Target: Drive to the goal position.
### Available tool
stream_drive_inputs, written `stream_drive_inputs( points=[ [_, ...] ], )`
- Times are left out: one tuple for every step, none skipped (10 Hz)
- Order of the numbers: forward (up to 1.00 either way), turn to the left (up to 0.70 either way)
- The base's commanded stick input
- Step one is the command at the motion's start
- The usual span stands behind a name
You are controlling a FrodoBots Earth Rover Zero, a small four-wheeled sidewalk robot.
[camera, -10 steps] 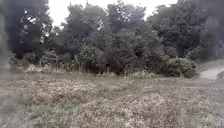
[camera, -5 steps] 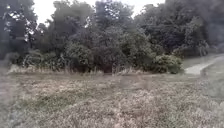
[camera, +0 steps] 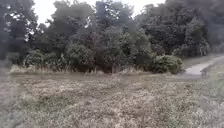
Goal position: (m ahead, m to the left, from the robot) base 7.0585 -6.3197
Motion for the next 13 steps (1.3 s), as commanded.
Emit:
stream_drive_inputs(
  points=[
    [0.45,0.0],
    [0.45,0.0],
    [0.45,0.0],
    [0.45,0.0],
    [0.45,0.0],
    [0.45,0.0],
    [0.45,0.0],
    [0.45,0.0],
    [0.45,0.0],
    [0.45,0.0],
    [0.45,0.0],
    [0.45,0.0],
    [0.45,0.0]
  ],
)
